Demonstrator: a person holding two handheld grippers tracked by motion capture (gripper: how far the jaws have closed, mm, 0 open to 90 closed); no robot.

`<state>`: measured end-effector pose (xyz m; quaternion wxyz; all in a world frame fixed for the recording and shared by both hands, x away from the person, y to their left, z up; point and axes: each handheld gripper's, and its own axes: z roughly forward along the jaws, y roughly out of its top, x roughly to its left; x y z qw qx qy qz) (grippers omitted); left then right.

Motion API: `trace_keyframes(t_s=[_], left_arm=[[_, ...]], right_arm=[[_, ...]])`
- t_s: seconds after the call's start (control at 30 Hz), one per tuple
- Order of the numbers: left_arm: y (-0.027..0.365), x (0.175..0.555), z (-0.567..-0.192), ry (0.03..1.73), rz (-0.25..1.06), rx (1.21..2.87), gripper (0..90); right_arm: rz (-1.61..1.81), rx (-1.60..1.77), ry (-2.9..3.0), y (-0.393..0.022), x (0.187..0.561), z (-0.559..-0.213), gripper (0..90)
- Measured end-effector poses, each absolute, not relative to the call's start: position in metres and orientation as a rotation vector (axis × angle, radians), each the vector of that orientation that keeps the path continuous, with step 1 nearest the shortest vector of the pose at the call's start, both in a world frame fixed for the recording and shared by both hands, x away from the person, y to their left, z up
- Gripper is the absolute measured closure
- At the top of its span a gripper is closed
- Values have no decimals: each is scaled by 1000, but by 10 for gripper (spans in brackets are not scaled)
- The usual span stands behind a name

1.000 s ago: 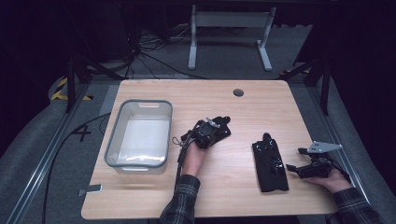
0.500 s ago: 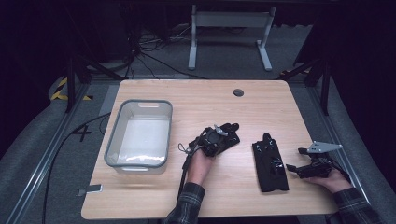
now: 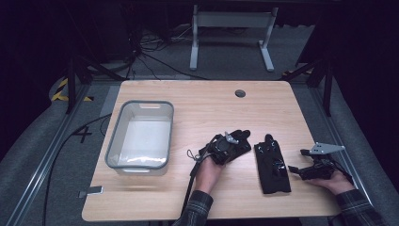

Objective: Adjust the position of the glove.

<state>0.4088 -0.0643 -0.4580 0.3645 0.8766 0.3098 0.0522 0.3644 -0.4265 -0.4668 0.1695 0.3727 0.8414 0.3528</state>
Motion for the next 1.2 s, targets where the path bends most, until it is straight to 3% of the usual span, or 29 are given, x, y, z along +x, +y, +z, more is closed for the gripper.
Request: trace_keyframes(t_s=[0.3,0.7,1.2], left_arm=[[-49,404,-442,793,183,2225,898],[-4,416,-436,922,251,2152,898],[-13,432,-455,961,227,2231,898]], right_arm=[[1003,1059,2391,-427,364,-467,64],[1002,1053,2397,-426,364,-467,64],[1002,1048,2397,-426,364,-467,64]])
